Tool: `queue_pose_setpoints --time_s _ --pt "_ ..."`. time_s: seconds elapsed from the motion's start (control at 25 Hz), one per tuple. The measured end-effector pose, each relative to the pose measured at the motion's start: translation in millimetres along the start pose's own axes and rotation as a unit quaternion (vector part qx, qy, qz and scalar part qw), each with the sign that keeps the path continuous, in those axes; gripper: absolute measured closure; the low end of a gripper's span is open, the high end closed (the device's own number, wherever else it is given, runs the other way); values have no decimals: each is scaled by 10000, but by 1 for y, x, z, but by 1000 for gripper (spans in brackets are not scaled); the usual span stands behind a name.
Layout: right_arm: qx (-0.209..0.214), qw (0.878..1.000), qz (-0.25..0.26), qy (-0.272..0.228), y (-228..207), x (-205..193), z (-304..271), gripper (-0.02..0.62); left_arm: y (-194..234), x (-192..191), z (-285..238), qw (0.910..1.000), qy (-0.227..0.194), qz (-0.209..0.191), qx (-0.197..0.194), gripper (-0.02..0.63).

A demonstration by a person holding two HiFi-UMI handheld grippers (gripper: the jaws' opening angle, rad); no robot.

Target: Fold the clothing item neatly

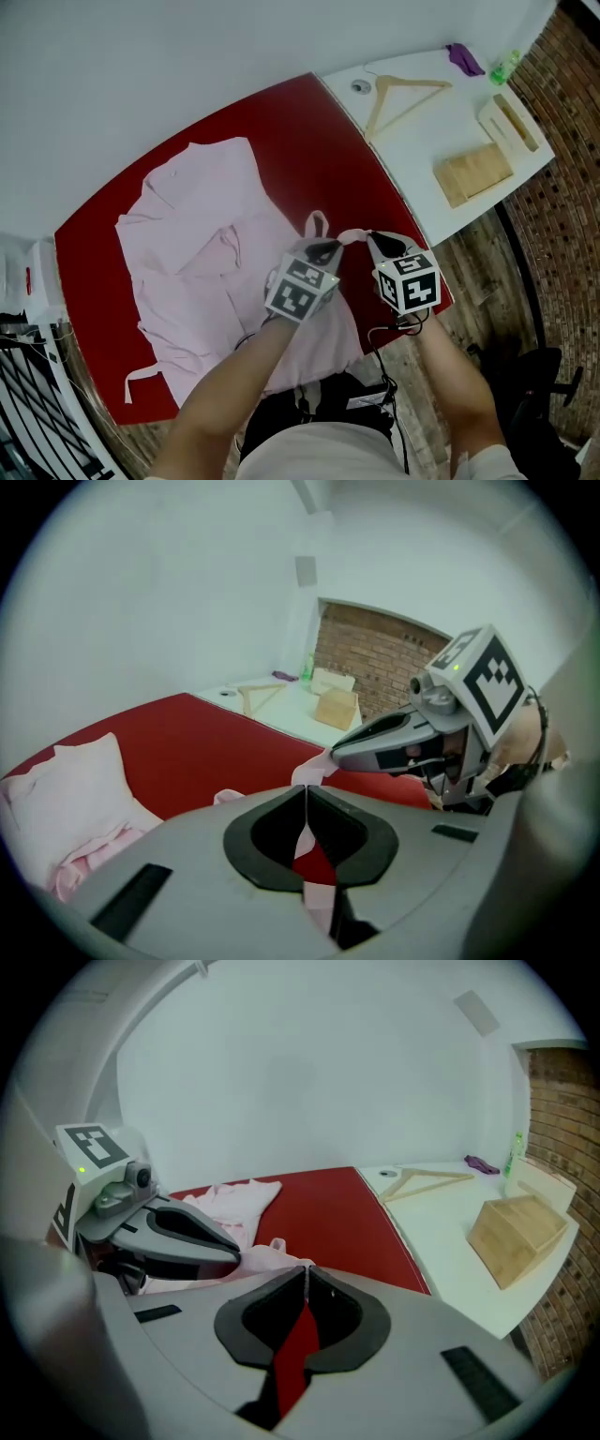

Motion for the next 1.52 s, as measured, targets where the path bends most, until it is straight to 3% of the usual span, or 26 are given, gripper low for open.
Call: queue_pose_setpoints --time_s 0.36,0.76,1.08,1.32,1.4,1.52 --pt "316 9982 284 -427 75 46 -18 569 56 -1 68 9928 -706 929 280 592" --pt "813 9929 806 -322 153 79 -68 569 116 -55 116 9754 -852 1902 715 592" --pt "1337 9818 1345 -80 228 92 -121 569 147 -102 144 9404 -1011 3130 867 592" --pt "1703 9698 1722 297 277 77 -169 571 156 -145 159 9011 -976 4165 700 589" --pt "1833 9643 1862 427 292 71 -183 569 159 -157 168 8916 -1014 4354 722 589" --pt "1983 9558 2062 682 313 57 -203 569 164 -174 183 8843 -1077 4473 790 589"
Point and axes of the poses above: the fingertips, and each gripper's own axes: z backward along the fingers, y to its left, x out of its top, the point moved 3 cm from there along z, backward along the fingers, and after that the axes turned 14 degrees about x, right-handed, at the moved point
